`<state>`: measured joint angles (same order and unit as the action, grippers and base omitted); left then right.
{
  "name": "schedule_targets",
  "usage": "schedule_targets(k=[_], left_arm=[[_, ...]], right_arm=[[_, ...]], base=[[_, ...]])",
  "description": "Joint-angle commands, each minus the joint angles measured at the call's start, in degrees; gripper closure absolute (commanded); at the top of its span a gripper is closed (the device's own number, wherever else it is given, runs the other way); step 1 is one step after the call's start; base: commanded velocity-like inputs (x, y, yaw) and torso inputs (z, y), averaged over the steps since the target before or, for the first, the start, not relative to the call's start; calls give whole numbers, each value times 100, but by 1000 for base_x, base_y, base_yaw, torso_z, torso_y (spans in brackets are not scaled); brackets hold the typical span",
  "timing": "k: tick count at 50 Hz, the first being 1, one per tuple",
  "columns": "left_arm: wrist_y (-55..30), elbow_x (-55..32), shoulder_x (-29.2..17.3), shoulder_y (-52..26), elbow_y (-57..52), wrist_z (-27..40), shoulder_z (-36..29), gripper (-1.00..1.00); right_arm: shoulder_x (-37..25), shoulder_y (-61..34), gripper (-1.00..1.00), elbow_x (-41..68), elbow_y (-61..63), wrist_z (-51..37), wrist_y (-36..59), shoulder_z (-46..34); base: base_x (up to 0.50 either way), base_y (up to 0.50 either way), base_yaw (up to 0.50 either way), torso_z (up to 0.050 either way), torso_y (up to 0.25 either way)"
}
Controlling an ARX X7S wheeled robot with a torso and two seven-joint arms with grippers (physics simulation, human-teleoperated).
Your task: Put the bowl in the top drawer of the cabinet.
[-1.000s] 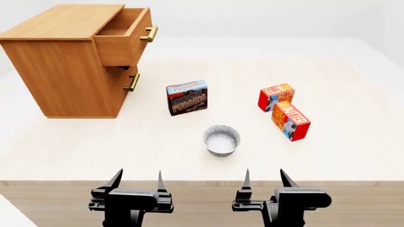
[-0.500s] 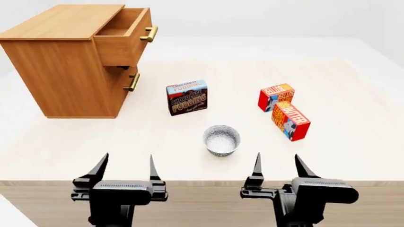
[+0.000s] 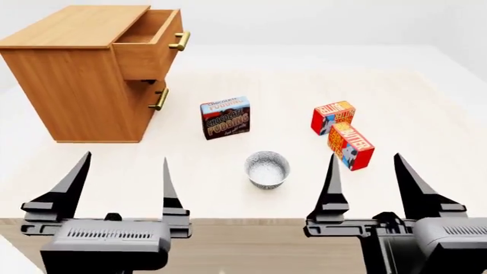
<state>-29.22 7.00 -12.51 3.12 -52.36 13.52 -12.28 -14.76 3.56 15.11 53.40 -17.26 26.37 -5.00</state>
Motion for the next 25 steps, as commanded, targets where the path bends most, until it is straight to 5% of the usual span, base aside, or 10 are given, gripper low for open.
schedule_targets(k=[1, 25], left_arm=[[-347, 178, -75, 33, -489, 29, -160, -100], [-145, 110, -88, 160, -456, 134, -140, -100]], right_arm=[[-185, 79, -100, 225, 558, -106, 281, 42], [-374, 171, -100, 408, 504, -279, 97, -57]], base=[[500, 0, 0, 0, 0], [500, 0, 0, 0, 0]])
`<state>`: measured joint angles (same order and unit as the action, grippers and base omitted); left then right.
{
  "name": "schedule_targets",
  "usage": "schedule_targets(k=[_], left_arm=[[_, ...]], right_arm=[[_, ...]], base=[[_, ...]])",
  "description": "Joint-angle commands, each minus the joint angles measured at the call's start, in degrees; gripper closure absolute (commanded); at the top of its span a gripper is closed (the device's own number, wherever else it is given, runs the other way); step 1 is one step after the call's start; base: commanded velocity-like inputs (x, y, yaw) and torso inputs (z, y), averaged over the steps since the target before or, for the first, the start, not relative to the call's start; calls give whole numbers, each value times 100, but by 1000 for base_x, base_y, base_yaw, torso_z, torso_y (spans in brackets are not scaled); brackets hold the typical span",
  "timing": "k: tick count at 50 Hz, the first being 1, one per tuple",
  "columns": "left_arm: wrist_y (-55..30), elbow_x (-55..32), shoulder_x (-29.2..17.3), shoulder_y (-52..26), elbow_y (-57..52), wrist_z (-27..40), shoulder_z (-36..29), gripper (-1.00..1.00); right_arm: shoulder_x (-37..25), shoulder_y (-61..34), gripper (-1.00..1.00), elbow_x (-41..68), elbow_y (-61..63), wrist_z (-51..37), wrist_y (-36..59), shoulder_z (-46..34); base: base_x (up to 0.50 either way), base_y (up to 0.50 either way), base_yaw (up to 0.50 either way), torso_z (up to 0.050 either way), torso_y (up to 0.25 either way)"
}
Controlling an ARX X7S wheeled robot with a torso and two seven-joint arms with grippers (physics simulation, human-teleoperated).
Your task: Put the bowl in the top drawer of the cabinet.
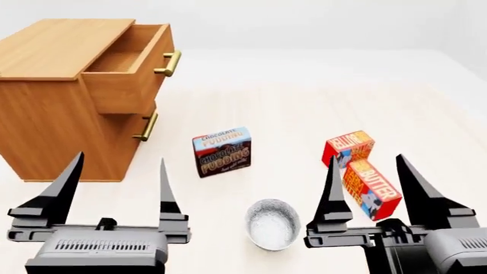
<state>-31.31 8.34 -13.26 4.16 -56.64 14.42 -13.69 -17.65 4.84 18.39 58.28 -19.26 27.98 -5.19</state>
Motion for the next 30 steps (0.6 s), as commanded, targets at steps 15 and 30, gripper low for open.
schedule_targets(k=[15, 30], left_arm=[[221, -111, -47, 149, 36, 97, 23, -100], [-1471, -27, 115, -1246, -333, -570, 137, -100]], right_arm=[[-198, 44, -100, 169, 7, -219, -127, -129], [-254, 121, -100, 178, -100, -265, -421, -84]], base=[[500, 0, 0, 0, 1], [67, 0, 0, 0, 0]])
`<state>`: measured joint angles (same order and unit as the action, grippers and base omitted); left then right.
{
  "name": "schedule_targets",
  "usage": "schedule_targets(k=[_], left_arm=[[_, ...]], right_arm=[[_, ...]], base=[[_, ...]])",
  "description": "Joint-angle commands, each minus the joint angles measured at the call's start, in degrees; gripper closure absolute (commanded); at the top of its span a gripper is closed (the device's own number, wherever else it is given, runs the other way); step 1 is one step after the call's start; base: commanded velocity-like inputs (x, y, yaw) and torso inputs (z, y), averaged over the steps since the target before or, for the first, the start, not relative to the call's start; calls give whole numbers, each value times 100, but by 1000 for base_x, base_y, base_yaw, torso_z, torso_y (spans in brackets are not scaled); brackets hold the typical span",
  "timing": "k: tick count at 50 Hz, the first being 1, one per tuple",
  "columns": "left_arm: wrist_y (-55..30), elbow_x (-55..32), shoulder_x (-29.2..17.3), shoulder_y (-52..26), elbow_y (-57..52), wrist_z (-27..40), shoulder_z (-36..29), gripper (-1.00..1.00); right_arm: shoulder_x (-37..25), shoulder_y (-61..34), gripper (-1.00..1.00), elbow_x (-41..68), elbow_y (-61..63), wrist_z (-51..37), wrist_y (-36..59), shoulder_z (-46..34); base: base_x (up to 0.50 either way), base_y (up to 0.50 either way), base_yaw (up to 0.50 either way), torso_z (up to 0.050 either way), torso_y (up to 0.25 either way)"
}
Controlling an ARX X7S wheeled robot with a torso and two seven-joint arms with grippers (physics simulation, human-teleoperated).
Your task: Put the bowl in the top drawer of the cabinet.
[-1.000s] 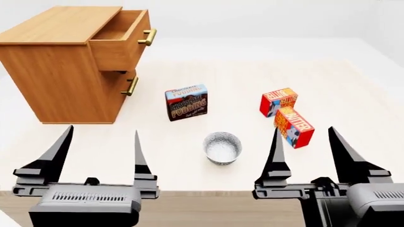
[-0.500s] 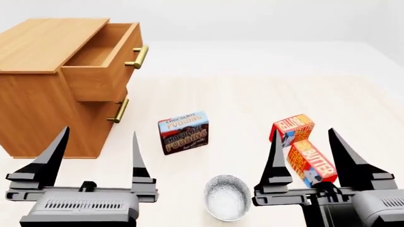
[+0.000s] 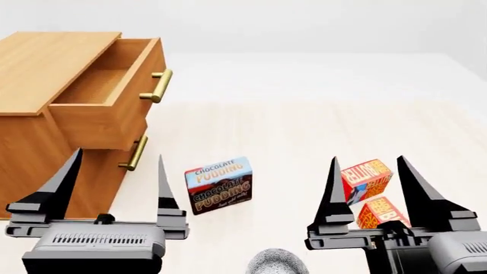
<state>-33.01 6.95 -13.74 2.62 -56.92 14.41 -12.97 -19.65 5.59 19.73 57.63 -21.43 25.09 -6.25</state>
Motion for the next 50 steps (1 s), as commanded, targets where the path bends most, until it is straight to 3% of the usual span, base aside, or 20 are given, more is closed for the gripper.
schedule_targets(k=[1, 3, 6, 10, 13, 16, 21, 28, 37, 42, 50], left_arm=[[-1621, 445, 415, -1420, -307, -1049, 91, -100], [-2160, 1732, 1222, -2031, -306, -2513, 139, -100], [-3934, 2799, 1357, -3646, -304, -3686, -335, -100], [-5662, 3034, 1280, -5486, 170, -4341, -558, -100], [-5698, 2874, 1372, -6177, 996, -4684, -176, -100], [-5698, 3024, 1373, -6690, 1628, -5035, -193, -100], [-5697, 2916, 1372, -7456, 2490, -4904, -376, -100], [-5064, 2054, 1340, -8126, 4059, -4020, -433, -100], [-4316, 1064, 1341, -8509, 5845, -3268, -567, -100], [-4023, 105, 1352, -8772, 7030, -2863, -367, -100], [-3581, -536, 1355, -9256, 9140, -2130, -444, -100]], right_arm=[[-63, 58, -100, 57, -24, -53, -140, 34], [-79, 80, -100, 78, -10, -62, -156, 48], [-111, 135, -100, 101, 4, -63, -204, 68], [-156, 192, -100, 169, -26, -45, -283, 135], [-193, 269, -100, 219, -32, -17, -380, 192], [-221, 337, -100, 249, -103, 25, -484, 231], [-266, 463, -100, 311, -149, 73, -623, 302], [-366, 562, -100, 402, -14, 38, -625, 387], [-414, 627, -100, 500, -35, 24, -775, 454], [-425, 701, -100, 552, -106, 55, -927, 518], [-392, 789, -100, 542, -349, 143, -1173, 527]], base=[[0, 0, 0, 0, 0], [0, 0, 0, 0, 0], [0, 0, 0, 0, 0], [0, 0, 0, 0, 0], [0, 0, 0, 0, 0], [0, 0, 0, 0, 0], [0, 0, 0, 0, 0], [0, 0, 0, 0, 0], [0, 0, 0, 0, 0], [0, 0, 0, 0, 0], [0, 0, 0, 0, 0]])
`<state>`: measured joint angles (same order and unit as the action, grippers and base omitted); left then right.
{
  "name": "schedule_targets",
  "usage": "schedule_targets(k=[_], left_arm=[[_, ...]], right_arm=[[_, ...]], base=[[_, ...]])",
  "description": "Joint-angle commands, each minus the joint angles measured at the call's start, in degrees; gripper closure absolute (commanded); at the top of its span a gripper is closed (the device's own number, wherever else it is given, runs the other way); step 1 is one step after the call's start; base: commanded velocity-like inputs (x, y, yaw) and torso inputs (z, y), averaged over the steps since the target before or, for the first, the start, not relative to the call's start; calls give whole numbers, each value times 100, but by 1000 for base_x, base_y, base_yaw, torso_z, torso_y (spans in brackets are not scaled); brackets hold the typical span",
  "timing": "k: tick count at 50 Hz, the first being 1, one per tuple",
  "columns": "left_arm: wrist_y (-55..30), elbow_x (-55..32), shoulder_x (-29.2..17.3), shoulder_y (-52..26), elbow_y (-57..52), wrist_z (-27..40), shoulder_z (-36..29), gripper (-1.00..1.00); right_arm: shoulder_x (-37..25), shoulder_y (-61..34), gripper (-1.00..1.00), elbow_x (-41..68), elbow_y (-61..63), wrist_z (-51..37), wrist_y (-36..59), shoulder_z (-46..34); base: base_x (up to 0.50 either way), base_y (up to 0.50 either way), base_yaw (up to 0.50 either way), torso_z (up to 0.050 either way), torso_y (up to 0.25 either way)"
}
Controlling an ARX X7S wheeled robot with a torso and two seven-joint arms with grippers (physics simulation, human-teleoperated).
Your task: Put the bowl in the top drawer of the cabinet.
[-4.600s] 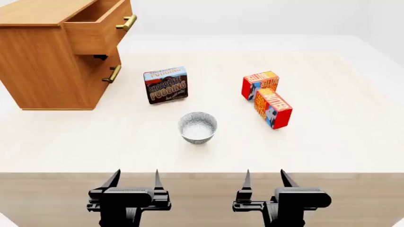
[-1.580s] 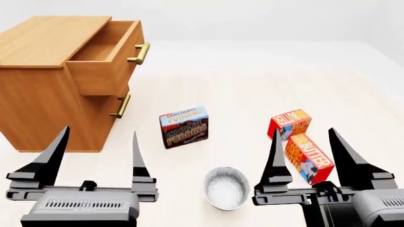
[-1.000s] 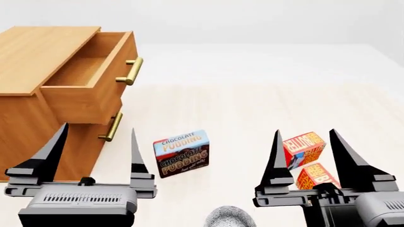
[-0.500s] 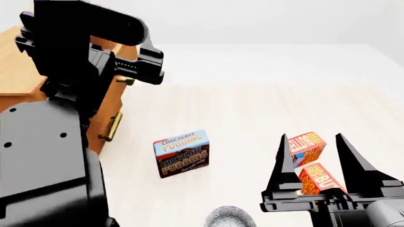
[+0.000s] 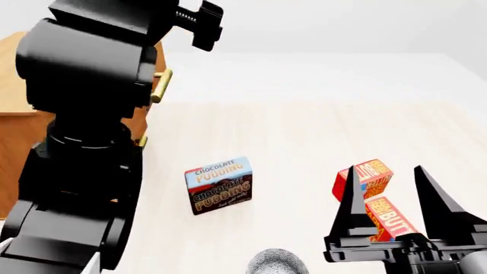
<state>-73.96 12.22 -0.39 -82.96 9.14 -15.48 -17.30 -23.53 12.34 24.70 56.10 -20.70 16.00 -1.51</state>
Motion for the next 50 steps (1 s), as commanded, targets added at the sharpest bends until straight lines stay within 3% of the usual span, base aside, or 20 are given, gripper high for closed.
schedule_targets(k=[1, 13, 15, 20, 50], left_arm=[[518, -1233, 23, -777, 2788, 1003, -1, -100], [1175, -3474, 25, -1695, 5187, 2080, -38, -100], [1354, -3729, 11, -1895, 5775, 2226, 222, -100], [1733, -3747, -53, -2078, 6547, 2346, 337, -100], [1719, -2838, -190, -1925, 6449, 2646, -20, -100]], right_arm=[[-3, 117, -100, 40, -215, 77, -280, 47], [18, 164, -100, -36, -397, 110, -427, -52], [17, 177, -100, -45, -411, 115, -449, -65], [19, 224, -100, -38, -500, 155, -556, -58], [-38, 336, -100, 70, -556, 151, -739, -7]], base=[[0, 0, 0, 0, 0], [0, 0, 0, 0, 0], [0, 0, 0, 0, 0], [0, 0, 0, 0, 0], [0, 0, 0, 0, 0]])
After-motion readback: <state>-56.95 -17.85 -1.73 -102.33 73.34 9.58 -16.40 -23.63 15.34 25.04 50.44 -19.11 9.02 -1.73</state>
